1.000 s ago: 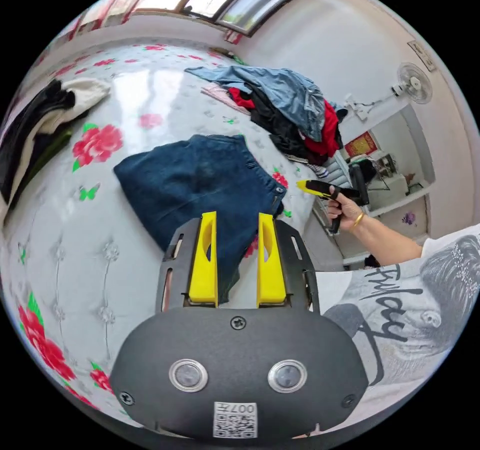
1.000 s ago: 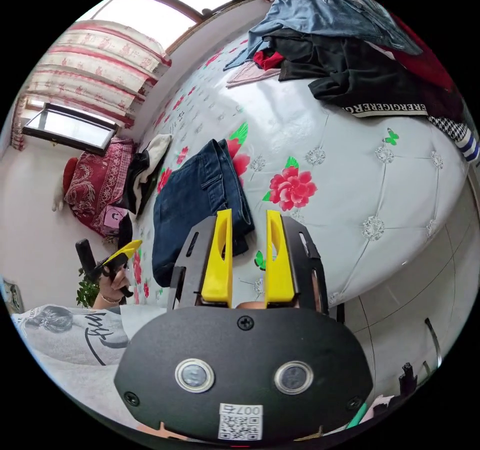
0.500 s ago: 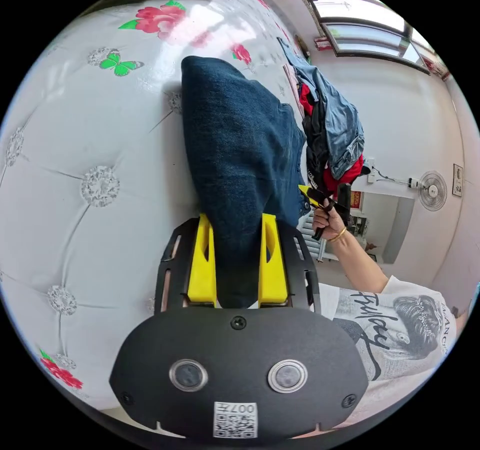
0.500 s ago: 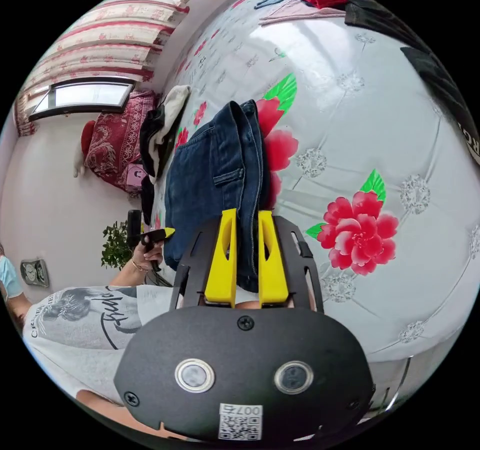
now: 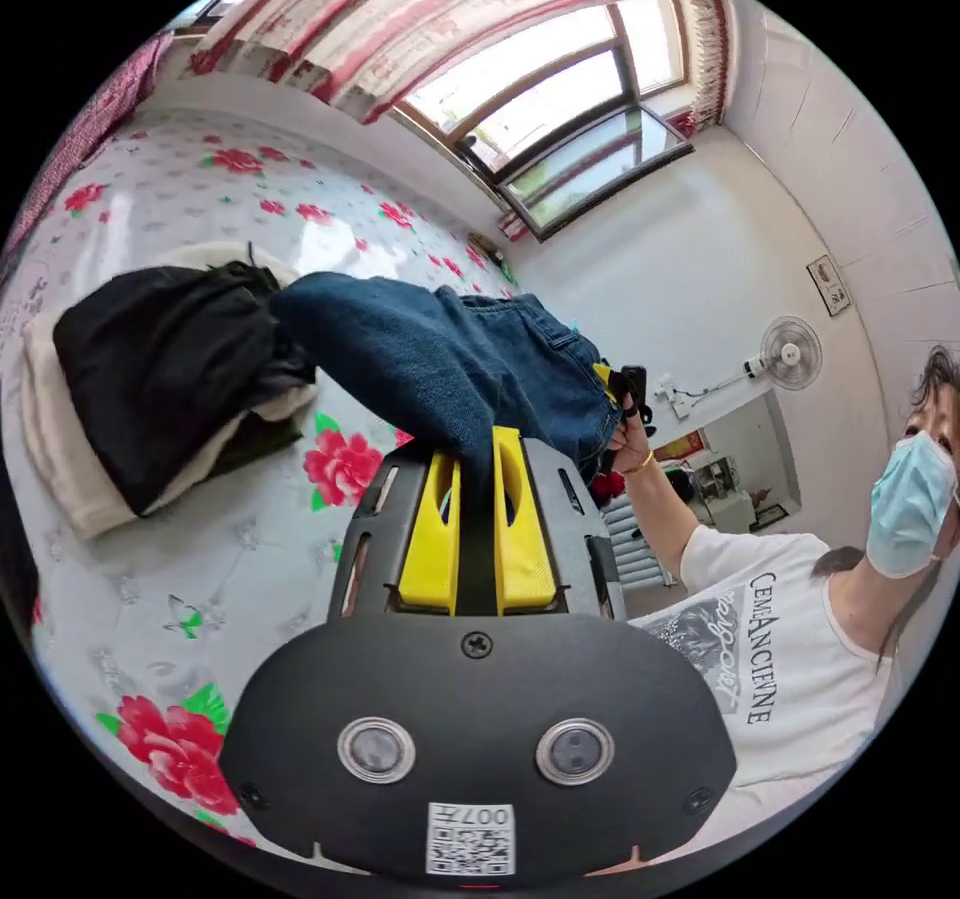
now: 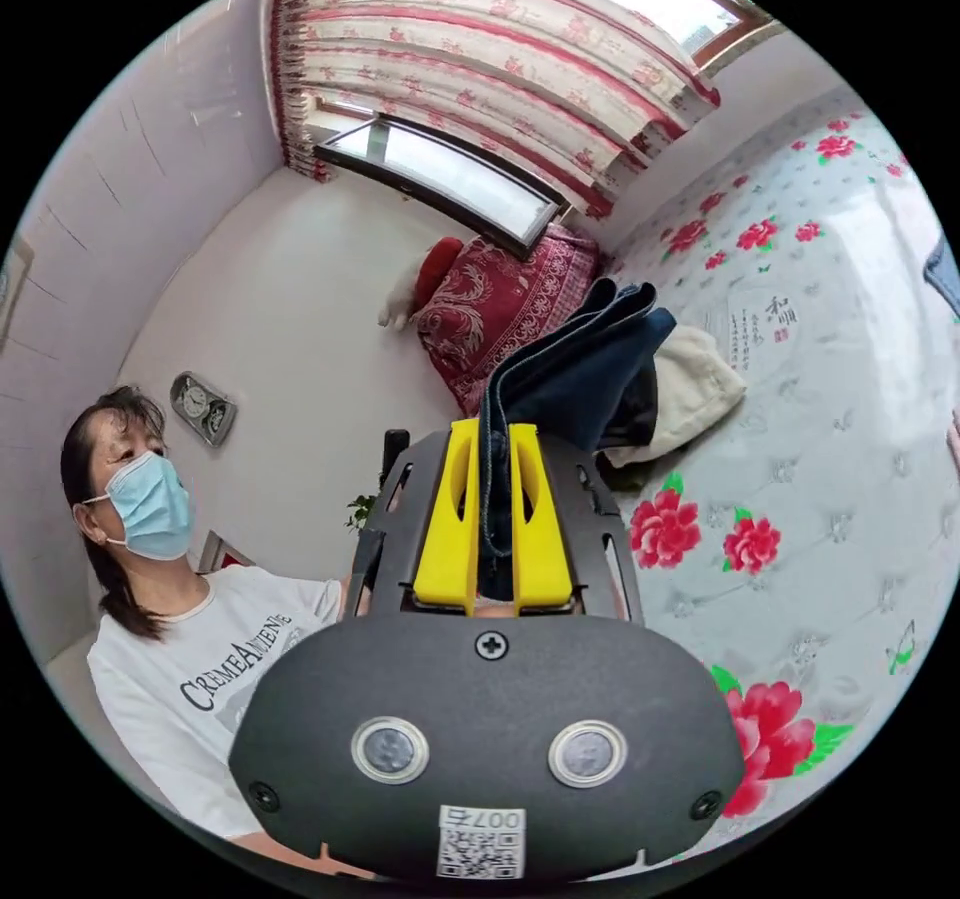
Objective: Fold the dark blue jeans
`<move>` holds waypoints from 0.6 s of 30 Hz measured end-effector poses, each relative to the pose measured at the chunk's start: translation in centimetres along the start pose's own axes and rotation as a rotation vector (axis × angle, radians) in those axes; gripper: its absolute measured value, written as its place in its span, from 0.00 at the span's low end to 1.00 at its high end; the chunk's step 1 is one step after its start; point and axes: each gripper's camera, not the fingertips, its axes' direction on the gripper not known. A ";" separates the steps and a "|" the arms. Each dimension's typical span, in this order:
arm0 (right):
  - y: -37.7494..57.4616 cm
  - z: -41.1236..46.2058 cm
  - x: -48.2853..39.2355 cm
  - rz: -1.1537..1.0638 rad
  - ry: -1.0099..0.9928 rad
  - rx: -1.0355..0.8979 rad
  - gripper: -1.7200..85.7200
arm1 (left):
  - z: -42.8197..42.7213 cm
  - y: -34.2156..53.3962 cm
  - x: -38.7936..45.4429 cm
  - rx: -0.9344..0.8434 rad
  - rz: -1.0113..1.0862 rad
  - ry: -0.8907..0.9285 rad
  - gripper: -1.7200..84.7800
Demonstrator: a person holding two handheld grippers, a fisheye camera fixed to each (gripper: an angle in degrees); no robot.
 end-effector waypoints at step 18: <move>1.4 20.1 21.2 0.299 0.259 -0.155 0.05 | 6.2 3.3 -19.4 0.092 -0.397 -0.518 0.17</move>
